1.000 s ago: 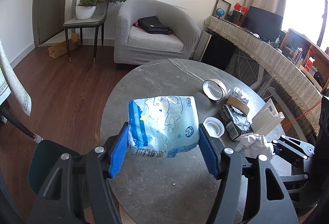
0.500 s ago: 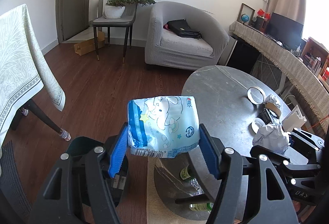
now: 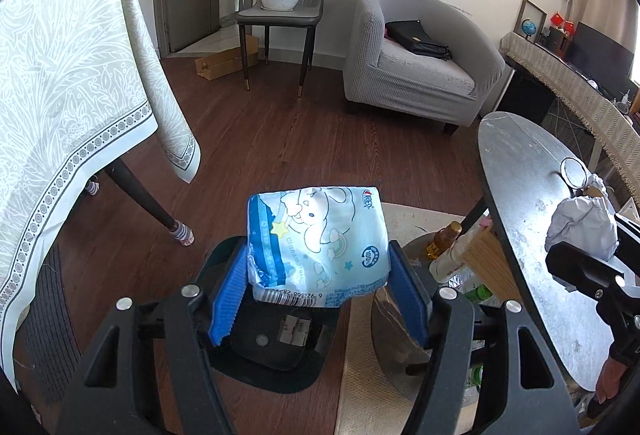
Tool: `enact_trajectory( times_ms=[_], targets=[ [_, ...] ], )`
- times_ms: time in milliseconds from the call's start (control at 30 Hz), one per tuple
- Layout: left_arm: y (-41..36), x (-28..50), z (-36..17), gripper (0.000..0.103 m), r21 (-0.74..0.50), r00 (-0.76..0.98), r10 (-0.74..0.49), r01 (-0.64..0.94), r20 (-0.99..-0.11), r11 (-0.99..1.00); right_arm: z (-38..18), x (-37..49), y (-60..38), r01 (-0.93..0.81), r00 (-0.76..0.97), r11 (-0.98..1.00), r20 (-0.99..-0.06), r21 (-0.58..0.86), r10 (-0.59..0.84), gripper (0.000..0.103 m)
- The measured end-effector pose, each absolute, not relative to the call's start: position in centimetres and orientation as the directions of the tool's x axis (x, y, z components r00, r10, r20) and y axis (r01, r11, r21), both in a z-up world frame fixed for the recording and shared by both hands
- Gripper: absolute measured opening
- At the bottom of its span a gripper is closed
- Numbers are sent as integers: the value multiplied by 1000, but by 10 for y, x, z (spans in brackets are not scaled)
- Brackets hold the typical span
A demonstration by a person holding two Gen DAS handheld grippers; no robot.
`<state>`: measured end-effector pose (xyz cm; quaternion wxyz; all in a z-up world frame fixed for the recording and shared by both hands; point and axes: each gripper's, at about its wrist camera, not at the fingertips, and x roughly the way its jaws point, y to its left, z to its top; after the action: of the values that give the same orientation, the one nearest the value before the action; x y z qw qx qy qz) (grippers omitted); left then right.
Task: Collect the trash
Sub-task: 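Carry the wipes pack and paper ball over the green trash bin, then open both grippers to drop the wipes pack and paper into the bin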
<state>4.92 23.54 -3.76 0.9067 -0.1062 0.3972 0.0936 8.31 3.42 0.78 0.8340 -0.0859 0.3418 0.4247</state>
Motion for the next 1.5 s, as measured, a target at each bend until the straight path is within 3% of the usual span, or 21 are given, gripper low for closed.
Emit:
enact_trajectory(
  times_ms=[600,767,1200,1500],
  targets=[
    [306,45,-131,70,-106,463,83,-367,-882,924,-27,69,123,-826,271,537,-714,171,645,43],
    [316,45,-145,74,-117,431,62,-377,-900,919,-36,70,138,-831,244,526,-732,180,636,43],
    [350,16,-118,78,-151,502,78,-401,-862,904,-81,80,182,-821,190,535,-789,198,584,43],
    [355,-2,-84,68,-156,569,103,-387,-816,909,-122,76,211,-820,134,534,-839,205,528,43]
  ],
)
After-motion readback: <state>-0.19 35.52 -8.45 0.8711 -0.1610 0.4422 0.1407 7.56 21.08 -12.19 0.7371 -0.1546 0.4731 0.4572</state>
